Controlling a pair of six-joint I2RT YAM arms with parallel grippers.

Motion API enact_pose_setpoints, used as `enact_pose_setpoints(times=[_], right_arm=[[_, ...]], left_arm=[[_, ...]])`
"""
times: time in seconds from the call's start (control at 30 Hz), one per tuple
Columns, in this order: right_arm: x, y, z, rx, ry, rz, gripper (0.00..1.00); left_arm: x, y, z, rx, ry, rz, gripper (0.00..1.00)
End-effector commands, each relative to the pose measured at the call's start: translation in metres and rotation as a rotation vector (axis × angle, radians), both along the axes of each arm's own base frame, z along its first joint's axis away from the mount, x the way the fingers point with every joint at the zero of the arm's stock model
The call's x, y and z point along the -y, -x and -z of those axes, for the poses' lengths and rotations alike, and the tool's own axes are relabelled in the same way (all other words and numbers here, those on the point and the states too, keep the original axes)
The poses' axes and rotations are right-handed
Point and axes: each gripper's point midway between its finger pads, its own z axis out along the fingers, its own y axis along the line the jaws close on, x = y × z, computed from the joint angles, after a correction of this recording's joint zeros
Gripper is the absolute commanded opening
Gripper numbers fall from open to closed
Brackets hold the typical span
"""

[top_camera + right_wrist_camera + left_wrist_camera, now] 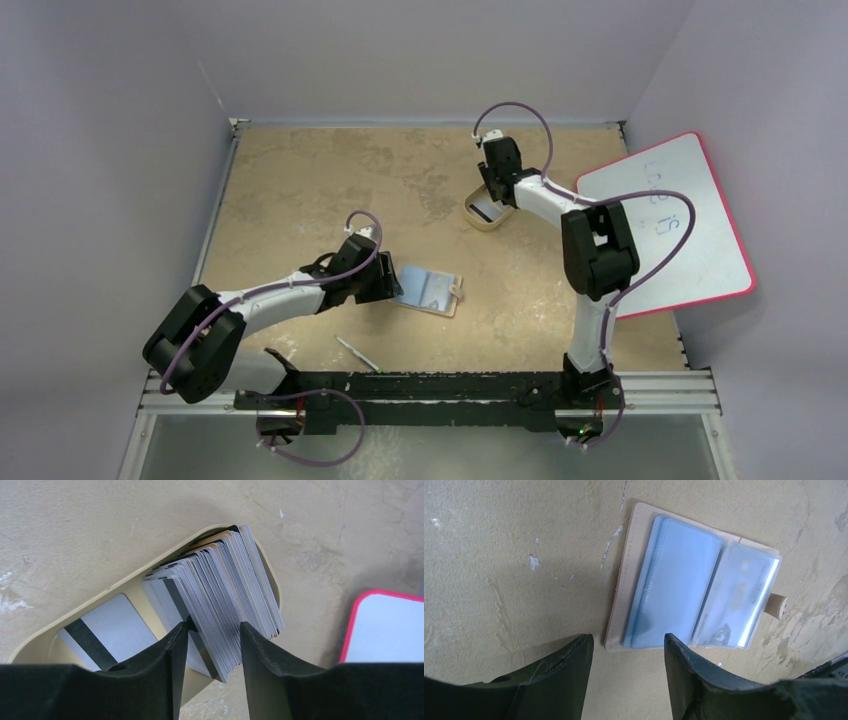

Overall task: Put the credit cards into the card holder
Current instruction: Pick up the credit card from the storage box.

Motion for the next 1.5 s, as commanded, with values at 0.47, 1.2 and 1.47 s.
enact_pose_setpoints(times=[0.47,1.2,1.47], right_arm=[[0.016,-0.009,-0.059,0.155,-0.009,0.102,0.20],[-0.061,0.057,-0.119,0.118,-0.579,-0.074,0.00],[-0.094,0.111,-0.133,0.102,-0.906,-0.125,0.00]], left_arm=[[0.008,-0.002,-0.011,0.016,0.073,-0.020,0.53],[0.023,0.012,-0.010,-0.022,0.188,-0.021,0.50],[0.049,0.013,-0.023,-0.027,0.349,0.002,0.49]])
